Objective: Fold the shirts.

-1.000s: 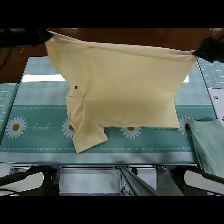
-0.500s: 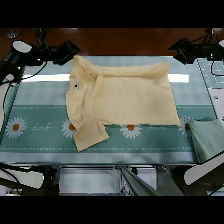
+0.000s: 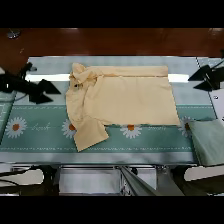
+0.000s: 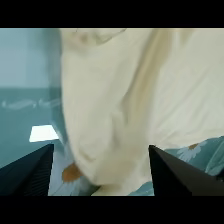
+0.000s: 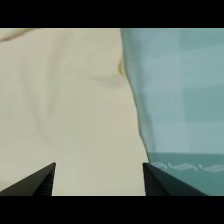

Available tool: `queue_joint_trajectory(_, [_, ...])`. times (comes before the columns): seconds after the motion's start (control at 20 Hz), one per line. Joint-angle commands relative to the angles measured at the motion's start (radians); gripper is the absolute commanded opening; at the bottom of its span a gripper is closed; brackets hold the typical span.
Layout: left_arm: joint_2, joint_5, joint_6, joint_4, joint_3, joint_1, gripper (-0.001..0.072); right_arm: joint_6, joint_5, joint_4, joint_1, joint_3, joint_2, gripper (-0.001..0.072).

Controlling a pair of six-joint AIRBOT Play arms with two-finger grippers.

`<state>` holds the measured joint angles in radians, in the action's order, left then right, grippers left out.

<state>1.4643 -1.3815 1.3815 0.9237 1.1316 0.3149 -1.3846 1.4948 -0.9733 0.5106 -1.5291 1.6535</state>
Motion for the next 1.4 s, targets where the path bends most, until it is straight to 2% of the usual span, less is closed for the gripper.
queue_joint_trajectory(0.0, [-0.217, 0.125, -0.056, -0.067, -0.420, 0.101, 0.0699, 0.077, -0.243, 0.018, 0.051, 0.436, -0.257, 0.0616])
queue_joint_trajectory(0.1, [-0.298, 0.224, -0.113, -0.189, -0.594, 0.108, 0.0699, 0.136, -0.311, 0.097, 0.050, 0.622, -0.360, 0.0616])
queue_joint_trajectory(0.25, [-0.311, 0.332, -0.251, -0.448, -0.732, 0.103, 0.0699, 0.197, -0.320, 0.184, 0.050, 0.764, -0.438, 0.0617])
queue_joint_trajectory(0.45, [-0.267, 0.427, -0.257, -0.512, -0.747, -0.030, 0.0699, 0.198, -0.309, 0.187, 0.050, 0.824, -0.475, 0.0617])
queue_joint_trajectory(0.65, [-0.250, 0.634, -0.256, -0.595, -0.741, -0.223, 0.0698, 0.193, -0.291, 0.202, 0.051, 0.824, -0.475, 0.0616])
queue_joint_trajectory(0.7, [-0.249, 0.663, -0.255, -0.600, -0.732, -0.248, 0.0654, 0.193, -0.283, 0.200, 0.063, 0.817, -0.475, 0.0617])
queue_joint_trajectory(0.75, [-0.250, 0.664, -0.252, -0.600, -0.721, -0.253, 0.0360, 0.193, -0.270, 0.190, 0.087, 0.802, -0.475, 0.0616])
queue_joint_trajectory(0.8, [-0.250, 0.651, -0.274, -0.600, -0.704, -0.250, 0.0032, 0.191, -0.257, 0.165, 0.128, 0.785, -0.475, 0.0616])
queue_joint_trajectory(0.85, [-0.250, 0.627, -0.300, -0.599, -0.684, -0.244, 0.0022, 0.181, -0.245, 0.130, 0.178, 0.772, -0.475, 0.0616])
queue_joint_trajectory(1.05, [-0.251, 0.554, -0.300, -0.599, -0.619, -0.220, 0.0022, 0.096, -0.230, -0.043, 0.290, 0.821, -0.475, 0.0616])
queue_joint_trajectory(1.35, [-0.252, 0.533, -0.300, -0.599, -0.613, -0.222, 0.0022, 0.072, -0.274, -0.018, 0.158, 0.890, -0.393, 0.0617])
